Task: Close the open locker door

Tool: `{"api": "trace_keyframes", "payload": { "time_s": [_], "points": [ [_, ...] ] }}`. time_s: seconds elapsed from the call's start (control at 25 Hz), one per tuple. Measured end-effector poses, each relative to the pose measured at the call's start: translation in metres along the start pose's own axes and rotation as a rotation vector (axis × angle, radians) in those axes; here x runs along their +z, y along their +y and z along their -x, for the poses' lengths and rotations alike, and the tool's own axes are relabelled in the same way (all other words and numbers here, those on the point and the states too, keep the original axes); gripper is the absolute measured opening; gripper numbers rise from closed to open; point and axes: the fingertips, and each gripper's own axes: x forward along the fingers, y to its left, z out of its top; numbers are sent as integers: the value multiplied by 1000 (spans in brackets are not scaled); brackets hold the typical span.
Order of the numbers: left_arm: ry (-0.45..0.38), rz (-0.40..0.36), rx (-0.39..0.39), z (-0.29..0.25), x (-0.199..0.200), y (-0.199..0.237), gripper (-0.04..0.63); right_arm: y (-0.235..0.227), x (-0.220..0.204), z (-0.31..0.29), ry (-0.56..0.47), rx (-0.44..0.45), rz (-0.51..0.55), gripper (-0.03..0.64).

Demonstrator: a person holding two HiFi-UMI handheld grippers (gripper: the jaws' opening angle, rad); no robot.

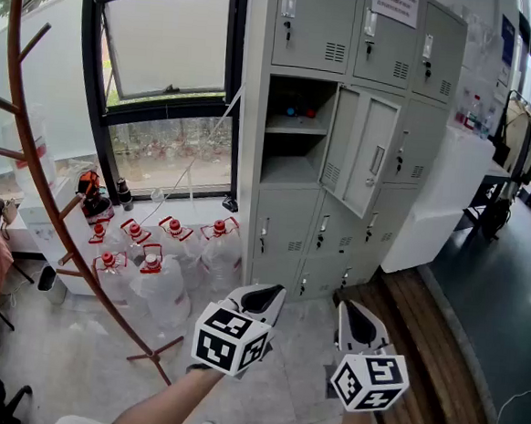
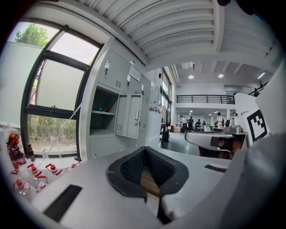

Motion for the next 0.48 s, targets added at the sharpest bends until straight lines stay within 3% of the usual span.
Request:
{"api": "trace_keyframes", "payload": {
  "time_s": [0.48],
  "points": [
    [17, -7, -11, -44, -1, -53, 6, -65, -11, 27, 29, -9, -36, 5]
  ]
}}
